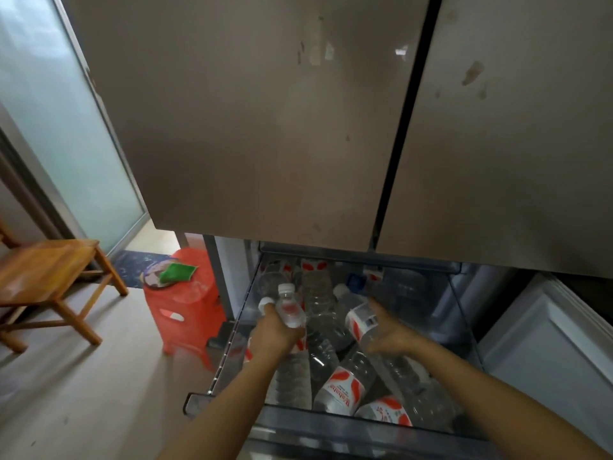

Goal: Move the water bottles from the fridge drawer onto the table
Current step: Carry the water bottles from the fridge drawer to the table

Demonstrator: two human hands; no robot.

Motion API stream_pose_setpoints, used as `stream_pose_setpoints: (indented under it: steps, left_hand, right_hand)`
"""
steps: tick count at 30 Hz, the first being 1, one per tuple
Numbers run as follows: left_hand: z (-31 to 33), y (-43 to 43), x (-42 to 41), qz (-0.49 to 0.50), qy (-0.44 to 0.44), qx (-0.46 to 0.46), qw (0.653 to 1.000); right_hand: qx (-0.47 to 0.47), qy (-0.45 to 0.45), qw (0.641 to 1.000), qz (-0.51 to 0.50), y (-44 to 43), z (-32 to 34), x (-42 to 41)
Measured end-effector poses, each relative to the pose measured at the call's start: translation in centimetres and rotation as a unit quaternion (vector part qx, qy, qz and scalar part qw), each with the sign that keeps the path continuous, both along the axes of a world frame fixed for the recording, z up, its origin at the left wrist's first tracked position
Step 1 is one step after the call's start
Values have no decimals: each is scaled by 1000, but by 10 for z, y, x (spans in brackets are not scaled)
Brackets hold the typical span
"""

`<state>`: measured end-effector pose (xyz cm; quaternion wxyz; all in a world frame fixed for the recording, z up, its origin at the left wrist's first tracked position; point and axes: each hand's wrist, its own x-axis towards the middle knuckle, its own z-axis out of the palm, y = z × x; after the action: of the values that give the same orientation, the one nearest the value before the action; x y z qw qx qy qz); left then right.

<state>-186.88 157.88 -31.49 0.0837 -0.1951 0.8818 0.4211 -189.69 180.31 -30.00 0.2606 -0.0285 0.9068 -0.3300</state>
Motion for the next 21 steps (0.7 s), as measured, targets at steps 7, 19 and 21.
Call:
stream_pose_setpoints:
  steps: [7,19,21]
  left_hand:
    - [1,3,0,-13,-1,1,1000]
    - [14,12,11,-35,47,57,997]
    - [13,15,14,-62,66,62,994]
  right_hand:
    - [49,-22,996,72,42,-7,7]
    - [300,138,942,67,-29,-14,-12]
    - [309,114,942,68,-29,-12,-13]
